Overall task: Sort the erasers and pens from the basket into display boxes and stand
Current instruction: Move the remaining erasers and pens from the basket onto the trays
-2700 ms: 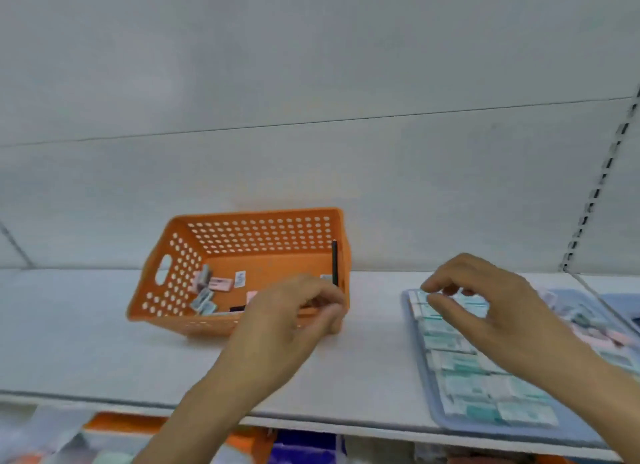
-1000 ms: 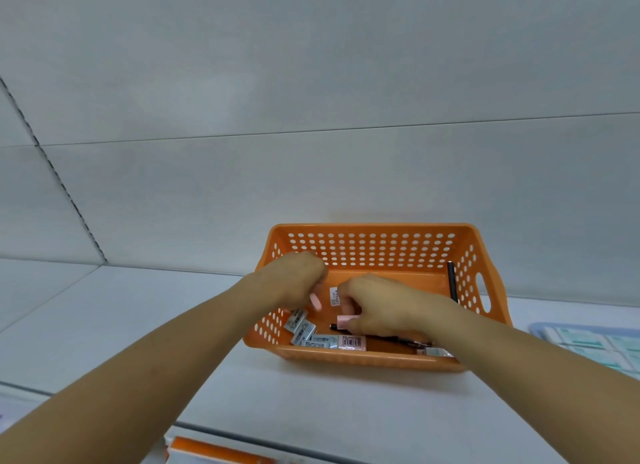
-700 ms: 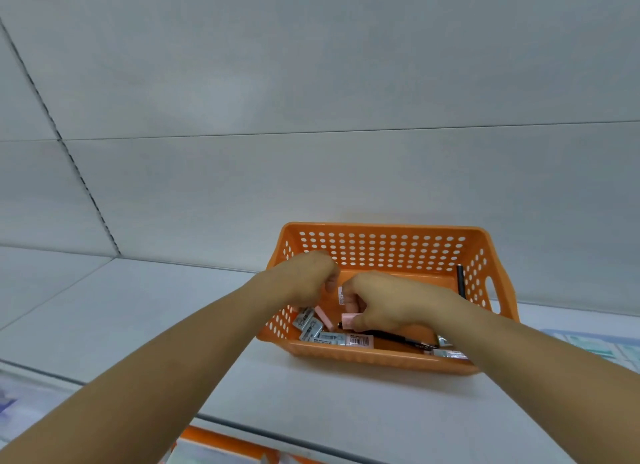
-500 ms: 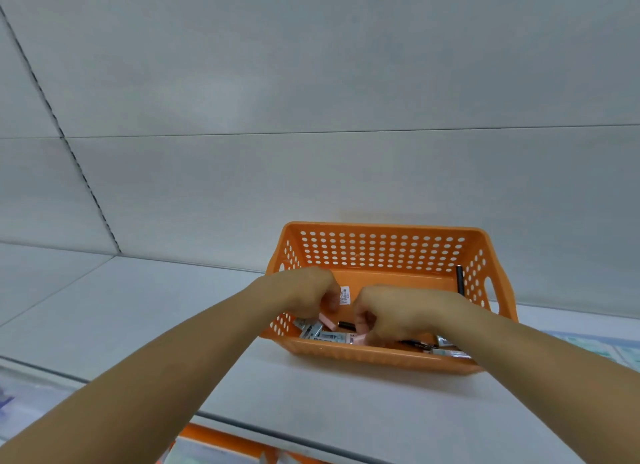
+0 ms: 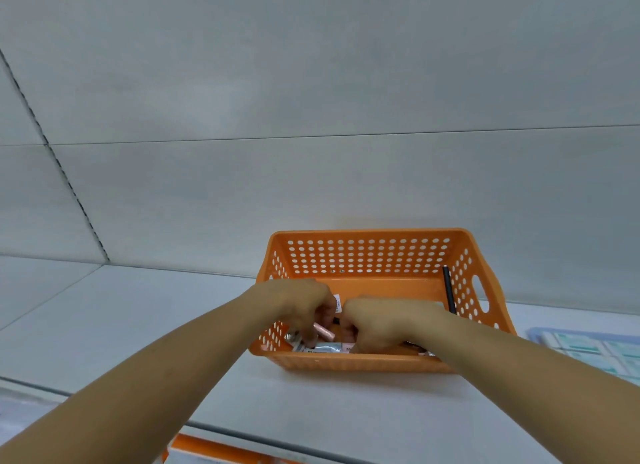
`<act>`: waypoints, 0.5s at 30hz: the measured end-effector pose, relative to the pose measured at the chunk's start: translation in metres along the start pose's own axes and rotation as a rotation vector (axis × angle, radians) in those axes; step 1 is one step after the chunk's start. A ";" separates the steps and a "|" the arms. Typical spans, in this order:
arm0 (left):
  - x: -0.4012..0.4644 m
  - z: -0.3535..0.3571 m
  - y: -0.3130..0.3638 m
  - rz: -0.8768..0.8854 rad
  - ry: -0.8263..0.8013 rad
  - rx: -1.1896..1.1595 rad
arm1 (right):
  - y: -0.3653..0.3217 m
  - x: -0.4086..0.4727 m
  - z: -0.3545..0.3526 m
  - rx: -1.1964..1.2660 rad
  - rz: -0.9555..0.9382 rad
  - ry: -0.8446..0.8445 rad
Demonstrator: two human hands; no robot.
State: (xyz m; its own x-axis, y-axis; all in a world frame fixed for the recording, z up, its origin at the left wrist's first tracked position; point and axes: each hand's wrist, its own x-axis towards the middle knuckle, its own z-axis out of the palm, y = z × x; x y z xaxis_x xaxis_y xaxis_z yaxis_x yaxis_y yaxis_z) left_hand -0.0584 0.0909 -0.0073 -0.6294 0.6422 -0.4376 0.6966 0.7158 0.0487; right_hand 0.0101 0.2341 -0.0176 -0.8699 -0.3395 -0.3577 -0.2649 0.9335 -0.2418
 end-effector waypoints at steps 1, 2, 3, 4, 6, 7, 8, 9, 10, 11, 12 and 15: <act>0.000 0.000 0.000 0.005 -0.010 0.002 | 0.000 0.000 0.000 -0.006 -0.007 0.006; 0.000 0.000 0.000 0.010 -0.015 -0.001 | 0.000 -0.001 0.000 -0.007 -0.008 0.018; 0.000 0.000 0.000 0.018 -0.011 -0.017 | 0.000 -0.003 0.000 -0.003 -0.003 0.033; -0.001 -0.001 -0.001 0.027 0.006 -0.047 | 0.001 -0.005 -0.001 0.012 0.006 0.051; -0.005 -0.006 -0.003 0.047 0.085 -0.133 | 0.005 -0.013 -0.006 0.089 0.025 0.102; -0.009 -0.009 -0.003 0.054 0.142 -0.183 | 0.007 -0.019 -0.009 0.139 0.032 0.132; -0.013 -0.012 -0.001 0.060 0.205 -0.238 | 0.010 -0.025 -0.013 0.184 0.038 0.169; -0.018 -0.015 0.001 0.067 0.268 -0.306 | 0.013 -0.033 -0.016 0.224 0.039 0.219; -0.024 -0.018 0.005 0.073 0.326 -0.392 | 0.016 -0.041 -0.019 0.260 0.036 0.277; -0.029 -0.020 0.010 0.079 0.374 -0.488 | 0.019 -0.049 -0.021 0.299 0.028 0.337; -0.034 -0.021 0.016 0.087 0.410 -0.583 | 0.022 -0.057 -0.023 0.354 0.020 0.394; -0.043 -0.022 0.041 0.122 0.494 -0.807 | 0.030 -0.086 -0.025 0.589 -0.012 0.508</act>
State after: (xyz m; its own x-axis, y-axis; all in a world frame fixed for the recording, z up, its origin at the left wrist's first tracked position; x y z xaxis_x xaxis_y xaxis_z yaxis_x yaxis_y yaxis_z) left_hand -0.0102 0.0986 0.0333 -0.7709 0.6362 0.0315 0.4357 0.4905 0.7547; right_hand 0.0664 0.2945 0.0282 -0.9900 -0.1222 0.0712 -0.1350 0.6665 -0.7332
